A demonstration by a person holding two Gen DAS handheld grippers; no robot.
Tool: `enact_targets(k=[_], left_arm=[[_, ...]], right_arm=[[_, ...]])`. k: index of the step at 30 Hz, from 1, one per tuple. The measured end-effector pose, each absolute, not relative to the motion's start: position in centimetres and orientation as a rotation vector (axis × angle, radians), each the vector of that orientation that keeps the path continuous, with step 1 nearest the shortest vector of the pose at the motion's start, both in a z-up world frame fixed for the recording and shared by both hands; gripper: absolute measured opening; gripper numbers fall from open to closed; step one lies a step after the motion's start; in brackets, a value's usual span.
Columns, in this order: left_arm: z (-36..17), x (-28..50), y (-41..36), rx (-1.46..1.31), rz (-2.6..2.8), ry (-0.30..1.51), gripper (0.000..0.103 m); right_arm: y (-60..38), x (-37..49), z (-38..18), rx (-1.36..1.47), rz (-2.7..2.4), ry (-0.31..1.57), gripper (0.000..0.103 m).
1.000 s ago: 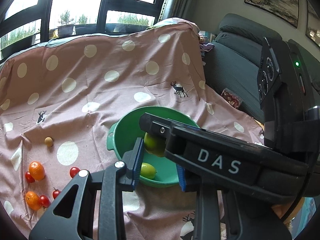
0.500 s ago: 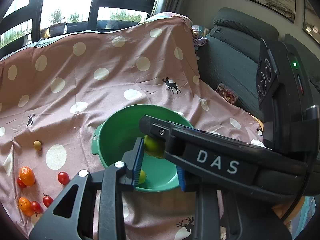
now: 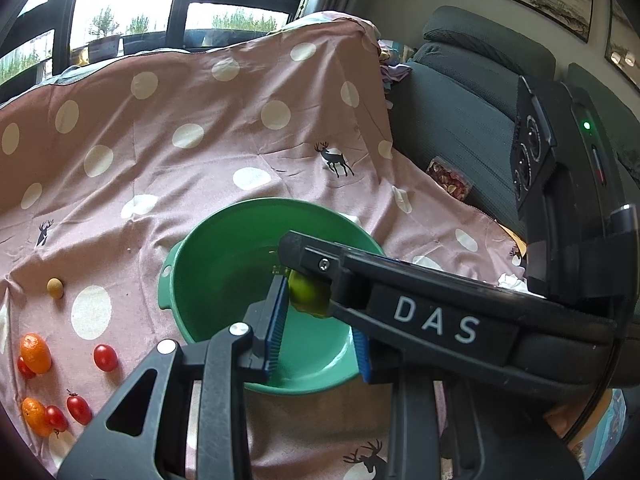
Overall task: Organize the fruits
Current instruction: 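Carry the bright green fruit in the right tool toward the green bowl, then lower the held bright green fruit into the green bowl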
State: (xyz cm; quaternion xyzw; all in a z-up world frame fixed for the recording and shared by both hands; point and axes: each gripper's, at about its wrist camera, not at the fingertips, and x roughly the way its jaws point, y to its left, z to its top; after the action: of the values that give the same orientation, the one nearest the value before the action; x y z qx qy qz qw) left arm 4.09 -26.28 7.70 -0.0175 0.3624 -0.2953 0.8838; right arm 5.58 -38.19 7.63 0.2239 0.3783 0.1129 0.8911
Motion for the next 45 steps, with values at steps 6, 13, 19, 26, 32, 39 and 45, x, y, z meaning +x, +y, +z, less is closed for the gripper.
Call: enact_targets(k=[6, 13, 19, 26, 32, 39, 45], left_arm=[[7.2, 4.6, -26.7, -0.04, -0.624, 0.77, 0.029], [6.6, 5.0, -27.2, -0.047, -0.633, 0.788, 0.029], [6.1, 5.3, -27.2, -0.056, -0.642, 0.801, 0.029], [5.6, 5.7, -27.3, -0.067, -0.648, 0.816, 0.029], [5.2, 5.9, -27.4, -0.076, -0.652, 0.829, 0.029], [4.7, 6.1, -27.3, -0.085, -0.656, 0.84, 0.029], [4.2, 6.4, -27.3, -0.097, -0.66, 0.853, 0.029]], right_arm=[[-38.7, 5.8, 7.2, 0.471, 0.22, 0.798, 0.037], [-39.0, 6.1, 6.6, 0.47, 0.198, 0.818, 0.037], [-39.2, 6.4, 6.2, 0.467, 0.185, 0.835, 0.037], [-39.2, 6.8, 5.8, 0.461, 0.174, 0.854, 0.037], [-39.2, 6.9, 5.5, 0.45, 0.161, 0.867, 0.037], [-39.2, 7.2, 5.2, 0.443, 0.151, 0.881, 0.037], [-39.0, 7.3, 4.9, 0.436, 0.14, 0.895, 0.037]])
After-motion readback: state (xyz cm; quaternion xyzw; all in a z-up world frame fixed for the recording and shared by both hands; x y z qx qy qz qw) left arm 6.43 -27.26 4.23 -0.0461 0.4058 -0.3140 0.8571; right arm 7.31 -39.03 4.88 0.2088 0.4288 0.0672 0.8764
